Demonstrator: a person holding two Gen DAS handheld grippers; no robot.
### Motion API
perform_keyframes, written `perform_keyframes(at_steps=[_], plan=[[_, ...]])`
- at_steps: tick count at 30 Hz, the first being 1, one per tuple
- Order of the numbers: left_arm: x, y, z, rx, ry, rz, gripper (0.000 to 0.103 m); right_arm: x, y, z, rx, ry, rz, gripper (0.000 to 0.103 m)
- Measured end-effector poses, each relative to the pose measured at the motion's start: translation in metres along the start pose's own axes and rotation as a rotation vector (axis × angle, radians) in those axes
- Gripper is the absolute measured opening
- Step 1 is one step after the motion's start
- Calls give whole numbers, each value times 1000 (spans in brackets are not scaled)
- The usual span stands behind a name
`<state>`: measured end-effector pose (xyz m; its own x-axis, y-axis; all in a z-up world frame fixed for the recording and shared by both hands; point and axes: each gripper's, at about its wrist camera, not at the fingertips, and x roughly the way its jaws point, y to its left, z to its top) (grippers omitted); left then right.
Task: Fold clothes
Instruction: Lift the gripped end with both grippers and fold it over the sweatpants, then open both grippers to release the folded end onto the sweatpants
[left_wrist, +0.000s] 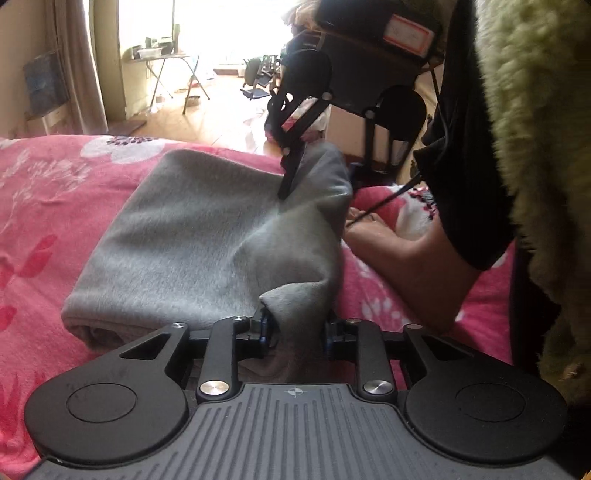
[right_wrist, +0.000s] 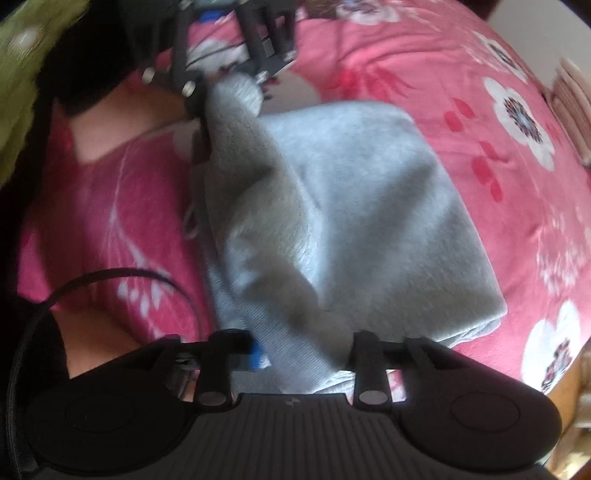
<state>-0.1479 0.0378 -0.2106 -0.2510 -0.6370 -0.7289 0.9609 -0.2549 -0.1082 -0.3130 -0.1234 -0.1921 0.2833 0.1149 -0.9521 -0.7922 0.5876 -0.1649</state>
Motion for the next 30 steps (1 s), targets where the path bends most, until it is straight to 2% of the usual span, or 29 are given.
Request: perform_keyframes(at_steps=[1,3,7,9,11,12,14,18,21,23,26,30], plan=[[-2,1,-1,-7,1,-2,29,-3,4,-2,-23,21,-5,53],[-6,2,-3,-20,2,-5,30,-10,8,-6,-50,60,-13,53],[-14,1,-7,-8,41,-34,34,-32,-1,-17,-5,130,-24,53],[-18,1,-9,-14,84,-64,34,-43,-5,-22,18,166,-29,52],[-27,6,-11,-26,100,-55,34,-59,-14,-23,47,181,-42,52],[-31,10,-13,-39,99,-42,34,-68,-20,-23,63,172,-56,52],[-42,20,-18,-93,79,1,34,-79,-31,-18,115,101,-61,52],[-43,50,-14,-265,18,38,35,-90,-53,-7,239,-45,-53,52],[-39,64,-11,-386,-15,36,36,-70,-67,-10,389,-58,-49,50],[-34,72,-9,-455,-36,66,42,-56,-76,-12,489,-67,-46,50],[-18,88,-6,-554,-32,169,46,-35,-90,-15,639,-79,-41,51],[-5,110,-8,-675,-57,191,45,-20,-109,-48,944,-168,64,51]])
